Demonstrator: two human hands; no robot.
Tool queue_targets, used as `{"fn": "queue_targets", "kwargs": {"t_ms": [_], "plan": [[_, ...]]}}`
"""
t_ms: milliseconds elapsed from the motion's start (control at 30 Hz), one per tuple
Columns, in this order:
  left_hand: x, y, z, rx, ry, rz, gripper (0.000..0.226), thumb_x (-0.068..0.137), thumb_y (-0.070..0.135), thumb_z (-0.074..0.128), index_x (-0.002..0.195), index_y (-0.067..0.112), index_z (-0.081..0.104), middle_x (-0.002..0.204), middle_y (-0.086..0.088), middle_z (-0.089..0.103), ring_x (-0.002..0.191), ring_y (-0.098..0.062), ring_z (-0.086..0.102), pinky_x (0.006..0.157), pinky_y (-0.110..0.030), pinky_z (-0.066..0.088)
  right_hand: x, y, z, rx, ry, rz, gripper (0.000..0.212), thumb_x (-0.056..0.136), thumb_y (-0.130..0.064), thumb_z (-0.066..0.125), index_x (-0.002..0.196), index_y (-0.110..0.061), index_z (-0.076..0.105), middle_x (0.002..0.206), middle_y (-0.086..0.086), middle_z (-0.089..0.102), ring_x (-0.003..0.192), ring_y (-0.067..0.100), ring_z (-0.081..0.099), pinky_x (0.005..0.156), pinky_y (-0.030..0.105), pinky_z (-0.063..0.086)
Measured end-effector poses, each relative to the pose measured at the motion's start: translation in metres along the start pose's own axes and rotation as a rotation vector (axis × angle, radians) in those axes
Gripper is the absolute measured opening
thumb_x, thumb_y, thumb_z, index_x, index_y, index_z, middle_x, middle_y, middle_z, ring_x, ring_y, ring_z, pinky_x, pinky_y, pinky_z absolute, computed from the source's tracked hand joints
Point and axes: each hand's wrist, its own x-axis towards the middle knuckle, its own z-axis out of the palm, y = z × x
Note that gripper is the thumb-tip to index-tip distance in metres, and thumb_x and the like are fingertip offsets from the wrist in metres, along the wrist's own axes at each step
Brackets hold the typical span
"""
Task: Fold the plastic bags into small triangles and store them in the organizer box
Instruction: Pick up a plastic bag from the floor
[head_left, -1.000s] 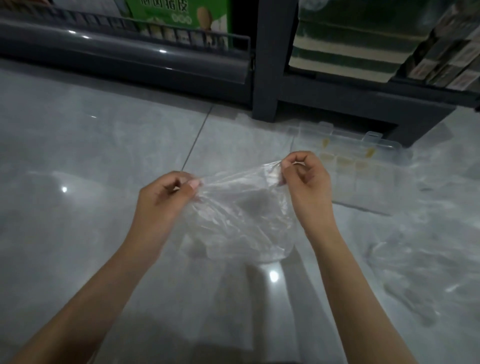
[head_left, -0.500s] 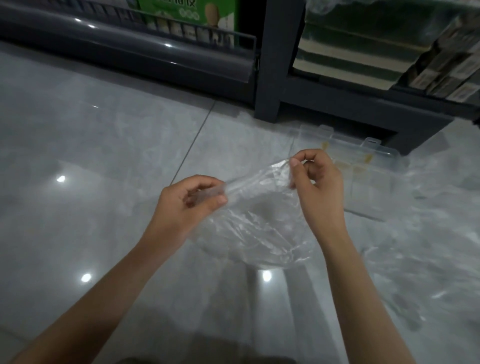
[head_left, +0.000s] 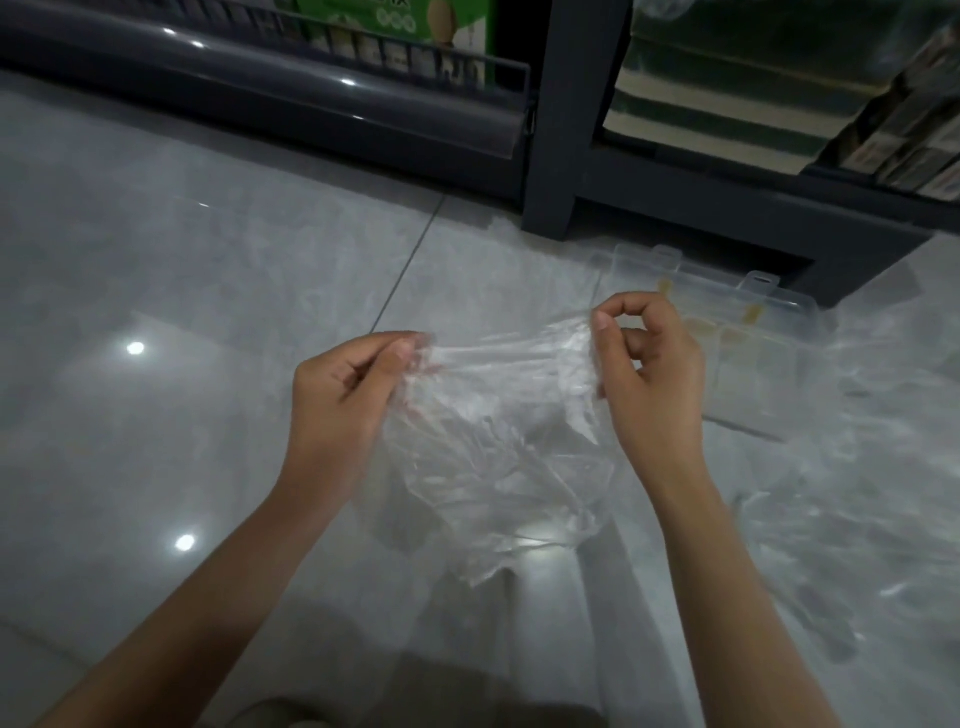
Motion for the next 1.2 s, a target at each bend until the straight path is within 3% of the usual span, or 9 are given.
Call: {"fn": "queue_targets", "kwargs": {"t_ms": [133, 300, 467, 567, 700, 767, 867, 1033, 1200], "plan": [[0.0, 0.001, -0.002, 0.039, 0.053, 0.108, 0.02, 0.095, 0.004, 0.055, 0.099, 0.014, 0.072, 0.097, 0.004, 0.074, 0.093, -0.007, 0.068, 0.085, -0.018, 0.049, -0.001, -0.001, 0.0, -0.014, -0.035, 0.001, 0.018, 0.096, -0.017, 0.057, 0.084, -0.03, 0.056, 0.047, 0.005, 0.046, 0.043, 0.022, 0.042, 0.048, 0.039, 0.041], [0.001, 0.002, 0.002, -0.047, 0.043, -0.006, 0.021, 0.098, 0.004, 0.049, 0.096, 0.006, 0.07, 0.061, -0.002, 0.068, 0.053, -0.007, 0.064, 0.058, -0.014, 0.049, -0.001, -0.002, 0.004, 0.012, 0.063, -0.03, 0.017, 0.096, -0.016, 0.058, 0.087, -0.031, 0.055, 0.052, 0.01, 0.046, 0.05, 0.03, 0.045, 0.053, 0.042, 0.045], [0.015, -0.019, 0.008, -0.038, 0.236, -0.226, 0.022, 0.101, 0.009, 0.047, 0.096, 0.005, 0.068, 0.056, 0.014, 0.067, 0.055, 0.001, 0.063, 0.056, -0.016, 0.049, 0.002, -0.001, 0.011, 0.121, 0.326, -0.048, 0.014, 0.095, -0.01, 0.054, 0.105, -0.02, 0.05, 0.073, -0.012, 0.049, 0.07, 0.0, 0.051, 0.07, 0.013, 0.042], [0.027, -0.035, 0.001, -0.138, 0.32, -0.439, 0.021, 0.1, 0.017, 0.051, 0.094, 0.012, 0.071, 0.055, 0.014, 0.064, 0.053, 0.001, 0.059, 0.057, -0.016, 0.052, -0.003, 0.008, 0.007, 0.065, 0.142, -0.082, 0.016, 0.094, -0.006, 0.054, 0.099, -0.021, 0.054, 0.078, -0.013, 0.055, 0.074, 0.002, 0.055, 0.07, 0.015, 0.044], [0.026, -0.053, -0.007, -0.269, 0.277, -0.584, 0.023, 0.101, 0.02, 0.047, 0.11, 0.013, 0.067, 0.08, 0.006, 0.07, 0.068, -0.002, 0.067, 0.07, -0.018, 0.057, -0.009, 0.036, 0.006, -0.061, -0.408, 0.097, 0.009, 0.09, -0.022, 0.065, 0.098, -0.026, 0.061, 0.093, -0.009, 0.064, 0.085, 0.006, 0.061, 0.074, 0.019, 0.045], [0.019, -0.058, -0.009, -0.267, 0.257, -0.595, 0.023, 0.101, 0.02, 0.047, 0.113, 0.014, 0.065, 0.092, 0.003, 0.071, 0.075, -0.004, 0.069, 0.071, -0.017, 0.056, -0.019, 0.051, 0.011, -0.11, -0.566, 0.192, 0.035, 0.082, -0.034, 0.073, 0.114, -0.03, 0.059, 0.108, -0.011, 0.059, 0.096, 0.002, 0.056, 0.079, 0.009, 0.04], [0.011, -0.064, -0.01, -0.271, 0.23, -0.624, 0.024, 0.102, 0.023, 0.047, 0.115, 0.014, 0.065, 0.097, 0.002, 0.073, 0.086, -0.008, 0.071, 0.077, -0.02, 0.057, -0.033, 0.063, 0.024, -0.063, -0.62, 0.189, 0.063, 0.074, -0.036, 0.08, 0.128, -0.038, 0.048, 0.122, -0.018, 0.048, 0.104, -0.003, 0.051, 0.086, 0.007, 0.039], [0.007, -0.064, -0.009, -0.31, 0.221, -0.661, 0.038, 0.106, 0.027, 0.032, 0.122, 0.009, 0.061, 0.1, -0.002, 0.072, 0.09, -0.008, 0.07, 0.083, -0.026, 0.056, -0.045, 0.071, 0.054, 0.121, -0.589, 0.146, 0.048, 0.079, -0.009, 0.075, 0.113, -0.038, 0.057, 0.126, -0.01, 0.056, 0.084, 0.005, 0.062, 0.078, 0.018, 0.048], [0.007, -0.063, -0.01, -0.363, 0.243, -0.658, 0.042, 0.106, 0.03, 0.03, 0.128, 0.007, 0.058, 0.102, -0.001, 0.071, 0.084, -0.008, 0.071, 0.076, -0.022, 0.058, -0.049, 0.086, 0.062, -0.099, -0.574, -0.001, 0.041, 0.066, -0.046, 0.069, 0.105, -0.037, 0.058, 0.116, -0.004, 0.055, 0.111, 0.008, 0.05, 0.096, 0.012, 0.036]]}}
